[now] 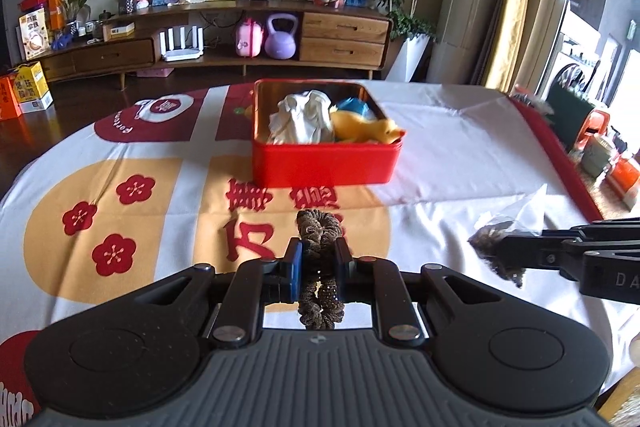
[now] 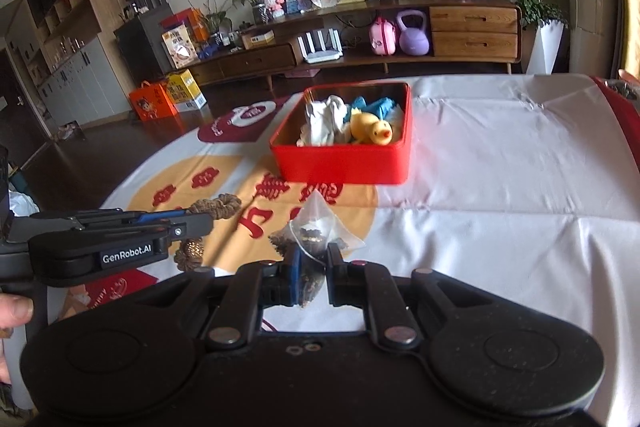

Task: Organize soft objects
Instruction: 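Lift and carry the hair tie and herb bag with both grippers to the tin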

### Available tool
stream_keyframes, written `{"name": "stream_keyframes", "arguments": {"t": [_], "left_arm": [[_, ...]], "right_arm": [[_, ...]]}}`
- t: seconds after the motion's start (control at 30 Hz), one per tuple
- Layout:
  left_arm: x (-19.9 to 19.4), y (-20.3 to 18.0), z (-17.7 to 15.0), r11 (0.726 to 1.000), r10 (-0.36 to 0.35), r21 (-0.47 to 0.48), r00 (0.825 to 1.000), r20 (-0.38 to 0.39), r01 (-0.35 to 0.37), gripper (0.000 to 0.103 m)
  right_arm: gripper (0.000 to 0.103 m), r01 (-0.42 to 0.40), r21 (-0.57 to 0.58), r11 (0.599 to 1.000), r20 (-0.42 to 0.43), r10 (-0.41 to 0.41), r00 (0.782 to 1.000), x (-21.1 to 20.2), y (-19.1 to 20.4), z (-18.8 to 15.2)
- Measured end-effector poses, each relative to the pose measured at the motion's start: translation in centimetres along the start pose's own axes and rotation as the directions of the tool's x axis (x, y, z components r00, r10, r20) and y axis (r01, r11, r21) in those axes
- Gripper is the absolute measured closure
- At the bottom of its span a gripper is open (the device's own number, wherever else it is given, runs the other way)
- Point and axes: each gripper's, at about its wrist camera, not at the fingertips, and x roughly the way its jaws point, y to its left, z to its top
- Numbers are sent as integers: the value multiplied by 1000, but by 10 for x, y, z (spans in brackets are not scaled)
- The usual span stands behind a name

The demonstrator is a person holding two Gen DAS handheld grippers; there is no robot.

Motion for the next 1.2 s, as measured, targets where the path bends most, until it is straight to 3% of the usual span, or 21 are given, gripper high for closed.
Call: {"name": "stream_keyframes", "arguments": {"t": [0.5, 0.63, 0.73, 0.9, 1.07, 1.2], "left_arm": [[-13, -17, 51, 998, -60, 28, 996, 70, 59, 87], [-4, -19, 61, 998, -51, 50, 995, 83, 47, 87], [4, -14, 62, 998, -44, 41, 996, 80, 41, 87], [20, -6, 50, 999, -48, 10, 998, 38, 48, 87], [29, -1, 36, 999, -49, -11, 999, 1, 49, 87], [33, 0, 29, 999, -49, -14, 999, -17, 49, 87]], "right_arm": [[91, 16, -88, 996, 74, -10, 997, -4, 2, 54], [88, 3, -105, 994, 58, 3, 998, 4, -4, 58], [79, 1, -159, 987, 21, 3, 1000, 11, -8, 45], [57, -1, -138, 990, -73, -9, 997, 43, -23, 10], [49, -5, -123, 992, -136, -12, 991, 67, -30, -13], [48, 12, -138, 990, -148, -33, 988, 80, -27, -24]]}}
